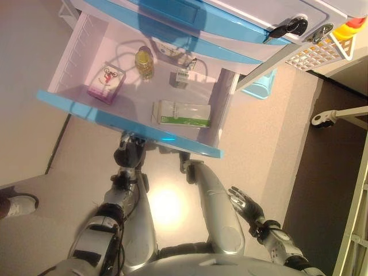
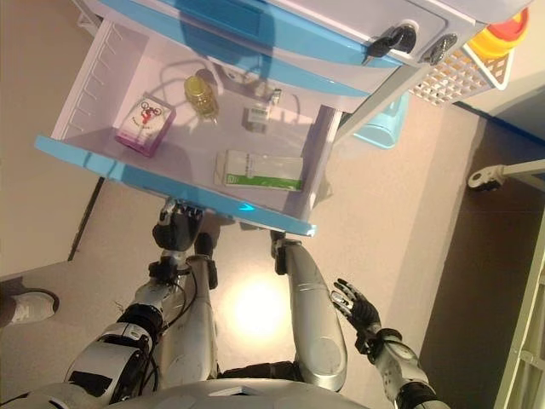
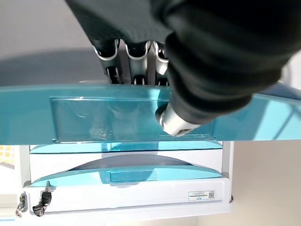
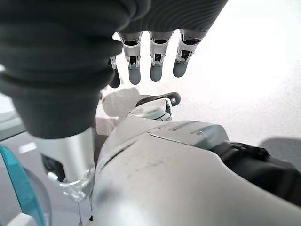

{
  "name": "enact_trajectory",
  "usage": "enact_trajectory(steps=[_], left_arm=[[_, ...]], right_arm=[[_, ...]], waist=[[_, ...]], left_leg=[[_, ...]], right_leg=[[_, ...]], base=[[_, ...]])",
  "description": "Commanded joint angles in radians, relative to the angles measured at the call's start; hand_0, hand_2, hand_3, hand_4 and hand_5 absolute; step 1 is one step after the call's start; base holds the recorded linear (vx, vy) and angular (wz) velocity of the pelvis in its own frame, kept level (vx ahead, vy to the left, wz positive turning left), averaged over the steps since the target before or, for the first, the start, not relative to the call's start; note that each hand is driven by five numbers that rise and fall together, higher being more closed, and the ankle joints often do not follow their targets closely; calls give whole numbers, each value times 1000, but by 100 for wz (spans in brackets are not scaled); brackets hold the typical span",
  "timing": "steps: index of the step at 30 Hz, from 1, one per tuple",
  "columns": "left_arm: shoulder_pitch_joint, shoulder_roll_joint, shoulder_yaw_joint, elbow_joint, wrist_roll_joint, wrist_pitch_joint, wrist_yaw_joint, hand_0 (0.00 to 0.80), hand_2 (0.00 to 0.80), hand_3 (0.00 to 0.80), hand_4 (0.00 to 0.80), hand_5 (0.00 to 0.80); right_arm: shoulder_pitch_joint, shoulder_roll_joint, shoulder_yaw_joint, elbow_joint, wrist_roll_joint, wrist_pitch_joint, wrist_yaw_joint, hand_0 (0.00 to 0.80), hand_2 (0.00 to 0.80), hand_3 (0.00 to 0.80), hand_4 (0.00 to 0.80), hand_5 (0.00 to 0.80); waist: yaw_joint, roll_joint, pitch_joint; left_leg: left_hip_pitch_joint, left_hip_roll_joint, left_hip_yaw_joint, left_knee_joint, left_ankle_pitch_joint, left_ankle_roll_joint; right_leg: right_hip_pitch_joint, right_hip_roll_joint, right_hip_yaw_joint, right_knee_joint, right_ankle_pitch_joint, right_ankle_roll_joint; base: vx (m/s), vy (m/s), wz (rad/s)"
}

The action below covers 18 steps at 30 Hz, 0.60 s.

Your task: Open the drawer and pick up the medicine

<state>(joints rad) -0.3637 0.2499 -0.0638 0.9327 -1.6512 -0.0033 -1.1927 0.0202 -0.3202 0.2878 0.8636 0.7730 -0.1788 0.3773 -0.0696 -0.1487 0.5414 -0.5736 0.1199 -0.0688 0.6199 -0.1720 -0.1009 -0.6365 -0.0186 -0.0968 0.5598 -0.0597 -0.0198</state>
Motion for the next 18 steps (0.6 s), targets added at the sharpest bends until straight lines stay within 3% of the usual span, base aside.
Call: enact_trajectory(steps=[1, 9, 10, 11, 13, 15, 18], left_arm=[[159, 25, 114, 84, -101, -18, 171, 800, 800, 800, 800, 800], [178, 18, 135, 131, -105, -8, 227, 800, 800, 800, 800, 800], [176, 18, 136, 140, -99, -11, 244, 715, 715, 715, 715, 715], [173, 18, 139, 151, -93, -13, 264, 508, 508, 508, 508, 508], [163, 21, 141, 170, -79, -21, 288, 0, 0, 0, 0, 0], [153, 24, 150, 184, -70, -16, 328, 0, 0, 0, 0, 0], [129, 35, 155, 212, -61, -16, 372, 0, 0, 0, 0, 0]], right_arm=[[61, -30, -16, -13, -15, -29, 19, 0, 0, 0, 0, 0], [54, -23, -25, 14, -15, -43, 29, 0, 0, 0, 0, 0], [53, -21, -24, 20, -15, -46, 33, 0, 0, 0, 0, 0], [51, -18, -23, 25, -18, -48, 35, 0, 0, 0, 0, 0], [50, -13, -19, 36, -19, -54, 41, 0, 0, 0, 0, 0], [52, -12, -22, 43, -21, -54, 49, 0, 0, 0, 0, 0], [48, -13, -22, 47, -27, -45, 51, 0, 0, 0, 0, 0]], waist=[[16, -3, -28], [25, -3, -26], [26, -5, -27], [27, -7, -29], [28, -12, -33], [28, -17, -37], [23, -23, -44]], left_leg=[[-68, -92, 109, 101, -36, 84], [-84, -96, 106, 121, -43, 87], [-86, -96, 105, 125, -45, 88], [-88, -96, 103, 128, -46, 89], [-93, -96, 101, 137, -51, 91], [-96, -96, 97, 147, -56, 92], [-101, -95, 96, 159, -60, 94]], right_leg=[[69, 27, -28, -5, -45, 25], [50, 23, -36, 26, -56, 20], [47, 22, -37, 32, -58, 19], [45, 22, -38, 35, -59, 19], [42, 23, -40, 43, -63, 19], [40, 23, -42, 50, -65, 20], [34, 22, -45, 62, -68, 20]], base=[[0, 0, 0], [-5, 6, 4], [1, 0, 43], [8, -3, 46], [14, -9, -4], [22, -15, -41], [25, 0, 30]])
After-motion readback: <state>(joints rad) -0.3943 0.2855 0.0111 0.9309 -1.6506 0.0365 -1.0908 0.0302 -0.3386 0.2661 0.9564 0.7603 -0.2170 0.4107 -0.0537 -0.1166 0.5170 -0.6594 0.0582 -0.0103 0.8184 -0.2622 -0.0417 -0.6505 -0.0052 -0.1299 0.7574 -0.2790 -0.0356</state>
